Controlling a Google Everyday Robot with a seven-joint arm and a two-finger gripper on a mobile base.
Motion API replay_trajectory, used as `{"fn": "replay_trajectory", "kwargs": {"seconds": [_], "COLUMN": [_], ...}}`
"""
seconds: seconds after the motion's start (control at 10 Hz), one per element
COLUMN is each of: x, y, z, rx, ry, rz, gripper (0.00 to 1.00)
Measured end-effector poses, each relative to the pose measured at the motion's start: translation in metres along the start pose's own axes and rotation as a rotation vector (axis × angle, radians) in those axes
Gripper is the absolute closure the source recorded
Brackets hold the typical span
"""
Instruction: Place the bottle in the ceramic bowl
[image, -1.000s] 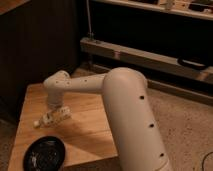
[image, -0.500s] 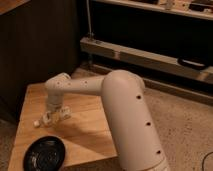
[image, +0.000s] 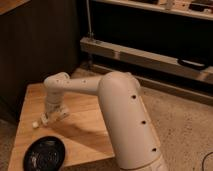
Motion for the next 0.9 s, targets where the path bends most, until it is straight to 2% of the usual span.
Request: {"fn": "replay_trajectory", "kwargs": {"seconds": [0.2,0.3,0.5,0.7,0.8,0.9], "x": [-0.005,-0.007,-0.014,-0.013,-0.011,-0.014], "y": [0.003,0.005,0.01,0.017,0.018,0.02], "z": [0.0,0.001,0.005,0.001,-0.009,-0.023], "rx": [-0.029,-0.044,-0.085,-0.094,-0.078,-0.045], "ry": [-0.01,-0.013,-0.013,-0.029,-0.035,-0.055], "rz": [-0.023,-0.034,-0.052,-0.045,-0.04,-0.028], "gripper": [0.93,0.98,1.0,1.0,1.0,1.0]}}
